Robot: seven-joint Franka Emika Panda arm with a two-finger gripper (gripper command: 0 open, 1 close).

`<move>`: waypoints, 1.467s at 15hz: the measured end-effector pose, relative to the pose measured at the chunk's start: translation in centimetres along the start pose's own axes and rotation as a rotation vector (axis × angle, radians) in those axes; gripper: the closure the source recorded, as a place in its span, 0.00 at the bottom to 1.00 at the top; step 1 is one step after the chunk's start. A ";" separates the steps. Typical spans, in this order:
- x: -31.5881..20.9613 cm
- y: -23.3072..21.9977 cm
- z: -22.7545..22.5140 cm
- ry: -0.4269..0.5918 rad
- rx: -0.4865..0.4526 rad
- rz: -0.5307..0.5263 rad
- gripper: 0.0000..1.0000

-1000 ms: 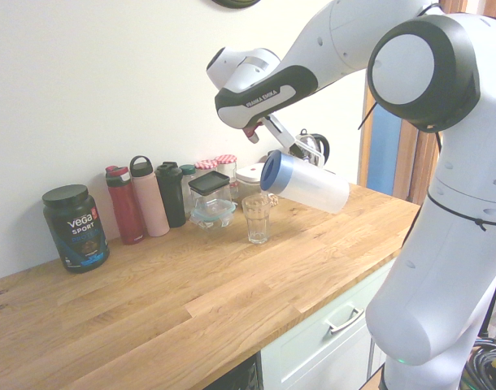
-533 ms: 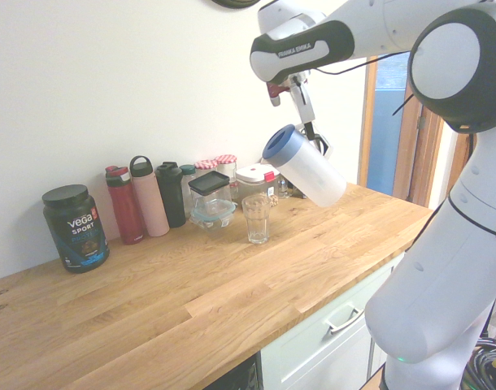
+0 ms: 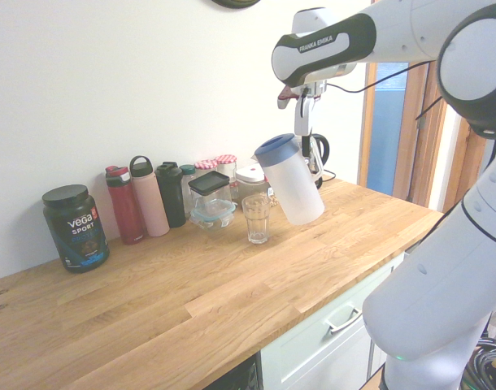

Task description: Pour me some water

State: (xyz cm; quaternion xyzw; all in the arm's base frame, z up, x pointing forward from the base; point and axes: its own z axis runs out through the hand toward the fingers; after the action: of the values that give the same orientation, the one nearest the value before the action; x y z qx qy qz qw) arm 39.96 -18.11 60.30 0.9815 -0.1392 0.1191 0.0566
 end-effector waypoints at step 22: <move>-19.2 -35.7 0.6 0.328 0.168 0.443 1.00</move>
State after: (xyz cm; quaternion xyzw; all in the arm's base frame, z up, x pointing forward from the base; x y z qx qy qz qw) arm 32.39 20.87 52.10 0.8961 -0.3286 0.2969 -0.0305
